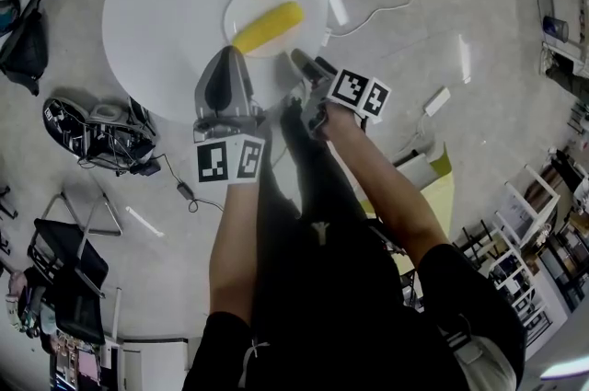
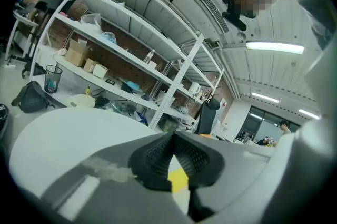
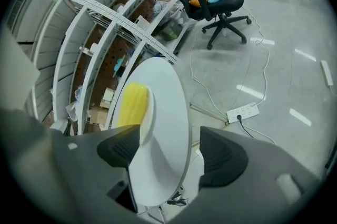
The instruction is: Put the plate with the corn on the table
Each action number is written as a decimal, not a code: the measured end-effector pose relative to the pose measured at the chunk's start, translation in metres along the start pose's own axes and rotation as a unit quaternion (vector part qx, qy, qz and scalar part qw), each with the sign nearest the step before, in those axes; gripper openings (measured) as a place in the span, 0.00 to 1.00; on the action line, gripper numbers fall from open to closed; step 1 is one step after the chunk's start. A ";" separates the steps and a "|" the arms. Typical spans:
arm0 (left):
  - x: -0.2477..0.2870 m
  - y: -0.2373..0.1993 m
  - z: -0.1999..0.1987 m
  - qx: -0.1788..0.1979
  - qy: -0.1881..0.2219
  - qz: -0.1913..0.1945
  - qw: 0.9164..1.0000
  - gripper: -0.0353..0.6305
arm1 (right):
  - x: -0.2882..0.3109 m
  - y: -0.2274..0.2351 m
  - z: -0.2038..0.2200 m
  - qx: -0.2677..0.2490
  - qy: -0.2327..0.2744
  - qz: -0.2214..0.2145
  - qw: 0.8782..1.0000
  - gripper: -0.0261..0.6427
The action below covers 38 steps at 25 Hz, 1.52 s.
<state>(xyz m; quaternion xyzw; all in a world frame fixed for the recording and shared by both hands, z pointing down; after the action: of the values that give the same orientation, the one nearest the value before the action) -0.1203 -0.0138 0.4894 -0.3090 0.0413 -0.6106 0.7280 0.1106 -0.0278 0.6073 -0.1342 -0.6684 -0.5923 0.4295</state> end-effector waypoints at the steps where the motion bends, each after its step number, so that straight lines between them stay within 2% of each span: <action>1: -0.001 0.001 -0.001 0.001 0.001 0.001 1.000 0.06 | -0.002 -0.001 0.001 -0.003 0.001 0.004 1.000 0.58; 7: -0.012 0.008 -0.006 0.008 0.003 0.005 1.000 0.06 | -0.015 -0.003 0.006 -0.019 0.009 0.027 0.999 0.43; 12: -0.025 0.013 -0.011 0.008 0.010 0.001 1.000 0.06 | -0.027 -0.005 0.014 -0.033 0.012 0.068 0.997 0.16; 16: -0.034 0.017 -0.014 0.009 0.009 0.001 1.000 0.06 | -0.036 -0.013 0.019 -0.045 0.016 0.077 0.996 0.05; 26: -0.054 0.029 -0.034 0.031 0.006 0.018 0.999 0.06 | -0.052 -0.046 0.031 -0.089 0.001 0.073 0.993 0.05; 38: -0.081 0.054 -0.062 0.052 0.004 0.031 0.998 0.06 | -0.084 -0.093 0.036 -0.159 0.012 0.054 0.986 0.05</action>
<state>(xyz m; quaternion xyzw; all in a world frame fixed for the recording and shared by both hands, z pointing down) -0.1214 0.0391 0.3867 -0.2669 0.0225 -0.5905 0.7613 0.0814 0.0081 0.4857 -0.2296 -0.5521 -0.6684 0.4424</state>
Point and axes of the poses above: the fingertips, and each gripper's own axes: x forward along the fingers, y to its right, z out of its underside, the point moved 9 cm from there along -x, backward along the fingers, and after that the axes turned 7 degrees about -y, right-handed, at the moved point
